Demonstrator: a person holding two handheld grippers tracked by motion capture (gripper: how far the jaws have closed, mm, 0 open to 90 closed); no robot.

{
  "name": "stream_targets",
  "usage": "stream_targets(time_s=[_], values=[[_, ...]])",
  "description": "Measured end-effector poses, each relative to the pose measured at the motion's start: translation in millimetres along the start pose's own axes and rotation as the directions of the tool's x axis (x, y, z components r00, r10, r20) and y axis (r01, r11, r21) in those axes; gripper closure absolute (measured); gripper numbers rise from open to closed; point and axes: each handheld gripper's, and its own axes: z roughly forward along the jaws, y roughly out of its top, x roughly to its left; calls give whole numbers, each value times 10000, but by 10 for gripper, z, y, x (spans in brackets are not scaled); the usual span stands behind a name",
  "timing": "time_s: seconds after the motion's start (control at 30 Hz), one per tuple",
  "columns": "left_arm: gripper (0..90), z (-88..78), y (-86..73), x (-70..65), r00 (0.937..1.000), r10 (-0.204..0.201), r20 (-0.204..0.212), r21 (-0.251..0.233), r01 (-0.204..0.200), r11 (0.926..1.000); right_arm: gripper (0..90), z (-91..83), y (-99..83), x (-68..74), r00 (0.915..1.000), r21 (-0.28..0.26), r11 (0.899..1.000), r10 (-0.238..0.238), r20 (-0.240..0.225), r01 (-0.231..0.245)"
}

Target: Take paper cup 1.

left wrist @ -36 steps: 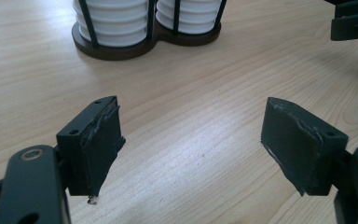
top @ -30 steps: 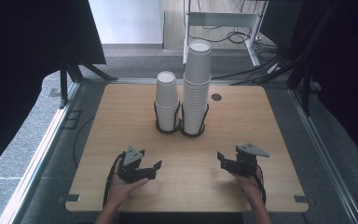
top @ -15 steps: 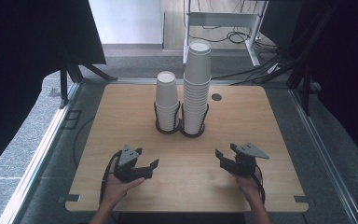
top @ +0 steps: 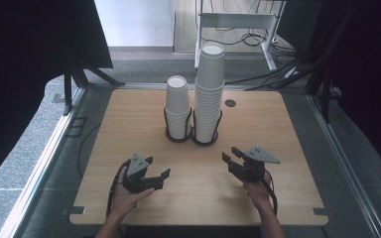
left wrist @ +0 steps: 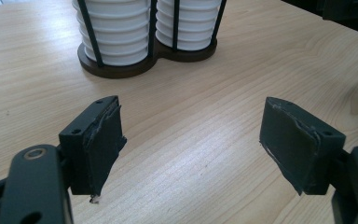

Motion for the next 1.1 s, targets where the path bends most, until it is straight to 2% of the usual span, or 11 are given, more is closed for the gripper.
stream_targets(time_s=[0.07, 0.23, 0.33, 0.53, 0.6, 0.67, 0.8, 0.9, 0.93, 0.97, 1.1], values=[[220, 19, -11, -2, 10000, -1, -27, 97, 2, 10000, 563, 17, 25, 23, 9997, -140, 9999, 59, -241, -62], [220, 37, -26, -22, 10000, 84, 35, 320, -85, 9995, 643, 35, 29, 80, 9996, -78, 9998, -201, -185, 200], [219, 57, -32, -31, 9999, 65, 102, 413, -69, 9991, 761, 81, 29, 112, 9978, -34, 9997, -257, -614, 256], [217, 97, -52, -62, 9997, 77, 221, 539, -88, 9985, 826, 146, 51, 131, 9951, -113, 9999, -44, -991, 33], [210, 113, -59, -74, 9997, 119, 234, 617, -133, 9980, 857, 205, 63, 178, 9936, -119, 9997, -205, -1111, 193], [207, 106, -55, -108, 9975, 564, -437, 714, -532, 9960, 890, 245, 73, 218, 9921, -11, 9989, -468, -1167, 470], [200, 60, -29, -101, 9982, 521, -309, 596, -502, 9970, 899, 291, 92, 235, 9890, 76, 9993, -347, -1440, 362], [200, 46, -26, -89, 9985, 471, -266, 589, -455, 9972, 899, 324, 106, 263, 9879, 92, 9982, -569, -1442, 589], [200, 18, -12, -70, 9991, 368, -213, 543, -356, 9979, 899, 361, 136, 300, 9844, 198, 9946, -981, -1462, 1021], [200, 4, -5, -65, 9992, 345, -178, 518, -336, 9981, 899, 369, 150, 305, 9836, 161, 9940, -1048, -1468, 1084], [200, -44, 20, -49, 9995, 315, -97, 369, -311, 9988, 899, 417, 203, 304, 9829, 88, 9959, -872, -1621, 898]])
